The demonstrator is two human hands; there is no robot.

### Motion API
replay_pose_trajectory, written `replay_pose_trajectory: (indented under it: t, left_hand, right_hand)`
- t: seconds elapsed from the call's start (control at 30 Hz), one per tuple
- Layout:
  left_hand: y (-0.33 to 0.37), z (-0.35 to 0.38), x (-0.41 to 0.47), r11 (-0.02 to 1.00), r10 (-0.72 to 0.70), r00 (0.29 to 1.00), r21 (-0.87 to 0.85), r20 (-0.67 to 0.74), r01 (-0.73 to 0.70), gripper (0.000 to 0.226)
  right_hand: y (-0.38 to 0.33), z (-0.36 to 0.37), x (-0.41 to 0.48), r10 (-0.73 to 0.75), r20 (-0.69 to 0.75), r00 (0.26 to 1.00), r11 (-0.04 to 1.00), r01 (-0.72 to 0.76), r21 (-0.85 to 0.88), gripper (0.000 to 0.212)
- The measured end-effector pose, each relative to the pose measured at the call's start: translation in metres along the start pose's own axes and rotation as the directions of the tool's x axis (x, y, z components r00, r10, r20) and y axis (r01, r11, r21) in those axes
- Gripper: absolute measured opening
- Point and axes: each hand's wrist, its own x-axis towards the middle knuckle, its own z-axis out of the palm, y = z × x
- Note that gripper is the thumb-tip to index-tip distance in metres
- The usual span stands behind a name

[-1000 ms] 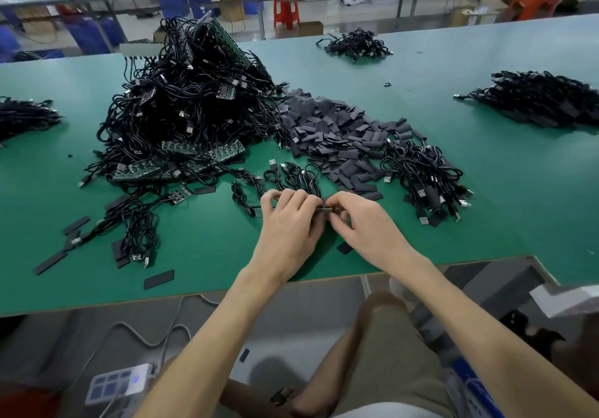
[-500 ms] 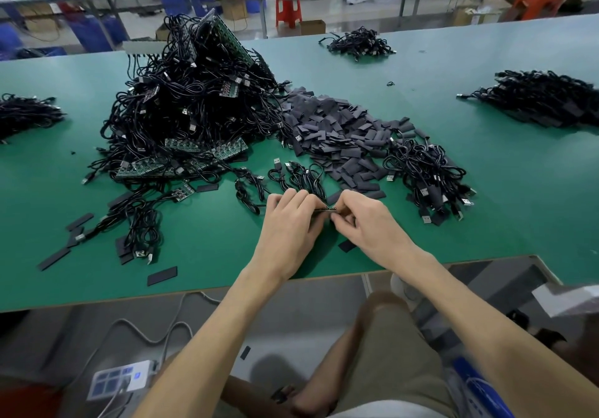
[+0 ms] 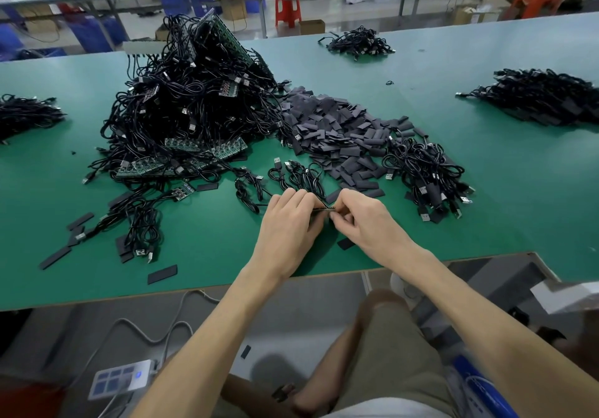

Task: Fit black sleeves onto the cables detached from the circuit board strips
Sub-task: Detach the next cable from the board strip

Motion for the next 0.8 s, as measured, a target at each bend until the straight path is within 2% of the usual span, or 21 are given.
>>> replay_pose_trajectory:
  t: [0.8]
  left_hand:
    - [0.0046,-0.0037,-0.0023,1.000,-0.006,1.000,0.017,-0.017,0.006,0.013]
  right_hand:
    - [0.0003,0.0013,-0.0002,-0.032,0.004,0.999,0.998,0.032,-0.047,0.020]
